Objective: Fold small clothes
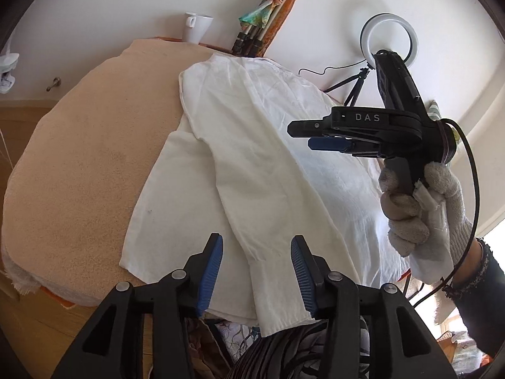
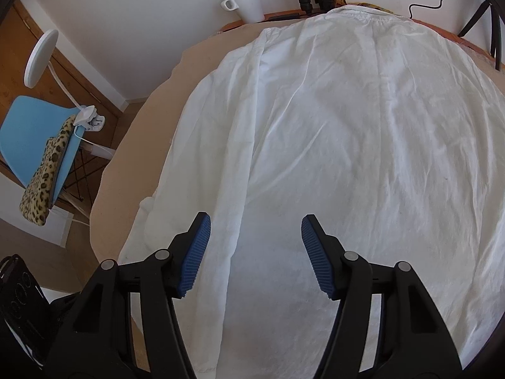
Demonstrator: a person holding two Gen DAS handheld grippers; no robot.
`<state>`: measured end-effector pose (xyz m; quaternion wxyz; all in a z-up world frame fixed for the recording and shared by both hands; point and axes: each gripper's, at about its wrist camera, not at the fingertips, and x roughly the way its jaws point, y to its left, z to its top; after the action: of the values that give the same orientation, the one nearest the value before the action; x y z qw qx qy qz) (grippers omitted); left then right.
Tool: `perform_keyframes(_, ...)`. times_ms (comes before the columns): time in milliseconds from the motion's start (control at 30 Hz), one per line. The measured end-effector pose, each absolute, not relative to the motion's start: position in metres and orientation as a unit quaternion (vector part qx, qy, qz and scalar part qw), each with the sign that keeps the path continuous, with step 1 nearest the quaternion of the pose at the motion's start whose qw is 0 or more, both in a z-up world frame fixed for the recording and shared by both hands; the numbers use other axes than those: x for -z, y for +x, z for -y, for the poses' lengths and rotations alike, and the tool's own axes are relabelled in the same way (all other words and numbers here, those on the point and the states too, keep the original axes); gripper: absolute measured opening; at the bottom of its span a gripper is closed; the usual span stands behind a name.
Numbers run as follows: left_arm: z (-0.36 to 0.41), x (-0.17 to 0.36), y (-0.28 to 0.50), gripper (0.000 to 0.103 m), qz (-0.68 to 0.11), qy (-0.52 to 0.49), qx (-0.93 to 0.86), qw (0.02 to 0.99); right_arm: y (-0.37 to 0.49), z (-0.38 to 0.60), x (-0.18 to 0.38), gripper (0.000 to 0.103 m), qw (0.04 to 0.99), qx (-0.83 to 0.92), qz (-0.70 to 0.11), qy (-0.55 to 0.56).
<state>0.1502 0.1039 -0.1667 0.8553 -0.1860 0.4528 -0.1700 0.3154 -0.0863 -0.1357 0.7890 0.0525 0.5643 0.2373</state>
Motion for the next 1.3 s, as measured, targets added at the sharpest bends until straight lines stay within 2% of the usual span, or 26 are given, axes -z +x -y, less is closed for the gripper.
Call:
perform_keyframes(133, -0.108, 0.184, 0.162, 0.043, -0.456, -0.246, 0.172, 0.838, 0.322, 0.081, 0.143, 0.058, 0.783, -0.236, -0.573, 0.055)
perform_keyframes(167, -0.108, 0.185, 0.163, 0.028, -0.456, -0.251, 0.175, 0.836, 0.323, 0.081, 0.145, 0.056, 0.781, -0.236, -0.575, 0.058)
perform_keyframes(200, -0.108, 0.187, 0.164, 0.007, -0.46, -0.255, 0.175, 0.832, 0.326, 0.08, 0.147, 0.053, 0.779, -0.236, -0.578, 0.062)
perform_keyframes(233, -0.108, 0.189, 0.165, 0.003, -0.461, -0.262, 0.176, 0.83, 0.328, 0.079, 0.15, 0.051, 0.775, -0.236, -0.582, 0.068)
perform_keyframes(333, -0.11, 0.189, 0.164, 0.0, -0.454, -0.274, 0.178, 0.829, 0.331, 0.075, 0.158, 0.031, 0.764, -0.239, -0.594, 0.083)
perform_keyframes(400, -0.114, 0.182, 0.163, 0.0, -0.448, -0.277, 0.178, 0.832, 0.331, 0.07, 0.16, 0.013, 0.758, -0.244, -0.598, 0.088)
perform_keyframes(600, -0.13, 0.129, 0.142, 0.0, -0.415, -0.217, 0.158, 0.869, 0.325, 0.063, 0.142, 0.007, 0.753, -0.273, -0.585, 0.13)
perform_keyframes(700, -0.138, 0.128, 0.137, 0.0, -0.422, -0.208, 0.146, 0.87, 0.32, 0.057, 0.134, 0.007, 0.761, -0.28, -0.571, 0.129)
perform_keyframes(767, -0.14, 0.141, 0.137, 0.005, -0.438, -0.191, 0.12, 0.87, 0.316, 0.049, 0.139, 0.007, 0.771, -0.265, -0.572, 0.091)
perform_keyframes(833, -0.142, 0.152, 0.135, 0.016, -0.443, -0.186, 0.106, 0.871, 0.315, 0.043, 0.149, 0.007, 0.78, -0.244, -0.574, 0.052)
perform_keyframes(867, -0.145, 0.155, 0.133, 0.032, -0.439, -0.187, 0.094, 0.874, 0.315, 0.042, 0.154, 0.007, 0.782, -0.238, -0.574, 0.038)
perform_keyframes(900, -0.148, 0.155, 0.129, 0.043, -0.431, -0.186, 0.082, 0.879, 0.315, 0.045, 0.158, 0.007, 0.783, -0.237, -0.575, 0.028)
perform_keyframes(1000, -0.16, 0.157, 0.123, 0.058, -0.412, -0.181, 0.051, 0.892, 0.312, 0.044, 0.155, 0.007, 0.79, -0.234, -0.567, 0.007)
perform_keyframes(1133, -0.172, 0.172, 0.129, 0.06, -0.427, -0.226, 0.059, 0.874, 0.309, 0.04, 0.139, 0.009, 0.8, -0.236, -0.552, -0.005)
perform_keyframes(1300, -0.164, 0.183, 0.135, 0.059, -0.433, -0.218, 0.067, 0.872, 0.302, 0.021, 0.119, 0.016, 0.8, -0.277, -0.532, 0.002)
